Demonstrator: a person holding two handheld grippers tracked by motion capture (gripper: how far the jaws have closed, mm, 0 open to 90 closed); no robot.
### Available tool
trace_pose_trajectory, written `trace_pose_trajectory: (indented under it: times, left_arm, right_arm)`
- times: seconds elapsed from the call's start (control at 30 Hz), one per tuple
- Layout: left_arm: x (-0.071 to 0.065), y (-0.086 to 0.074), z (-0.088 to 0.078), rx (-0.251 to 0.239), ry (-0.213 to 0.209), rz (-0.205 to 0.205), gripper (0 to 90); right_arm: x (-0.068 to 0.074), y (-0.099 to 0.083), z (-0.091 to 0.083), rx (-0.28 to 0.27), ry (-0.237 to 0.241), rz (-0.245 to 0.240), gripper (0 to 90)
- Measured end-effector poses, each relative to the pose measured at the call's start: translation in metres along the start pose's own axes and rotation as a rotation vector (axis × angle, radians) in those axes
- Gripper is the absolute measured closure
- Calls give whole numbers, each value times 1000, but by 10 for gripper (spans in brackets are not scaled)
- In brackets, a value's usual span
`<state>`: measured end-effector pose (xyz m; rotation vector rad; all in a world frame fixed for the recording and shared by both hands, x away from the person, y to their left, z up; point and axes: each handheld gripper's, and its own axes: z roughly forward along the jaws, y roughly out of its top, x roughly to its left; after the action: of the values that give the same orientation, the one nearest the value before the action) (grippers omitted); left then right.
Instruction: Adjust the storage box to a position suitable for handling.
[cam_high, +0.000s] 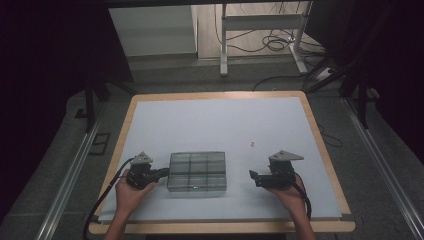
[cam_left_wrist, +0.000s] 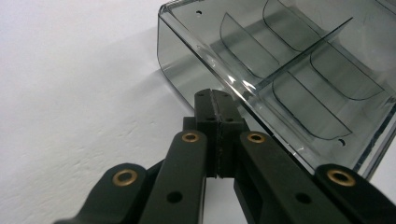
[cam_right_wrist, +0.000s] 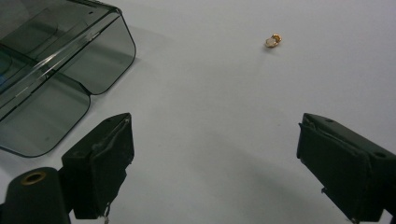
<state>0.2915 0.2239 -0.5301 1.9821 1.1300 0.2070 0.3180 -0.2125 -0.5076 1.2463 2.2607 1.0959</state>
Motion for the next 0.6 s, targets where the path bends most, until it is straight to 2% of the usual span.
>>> trace_pose_trajectory:
  times: [0.2, 0.33, 0.6]
  left_arm:
    - [-5, 3, 5, -2, -6, 10, 900]
    - [-6, 3, 7, -4, -23, 0, 900]
    - [-9, 4, 10, -7, -28, -1, 900]
  right_arm:
    - [0, 0, 0, 0, -3, 0, 105]
    - [0, 0, 1, 0, -4, 0, 105]
    - [0, -1, 2, 6, -5, -3, 105]
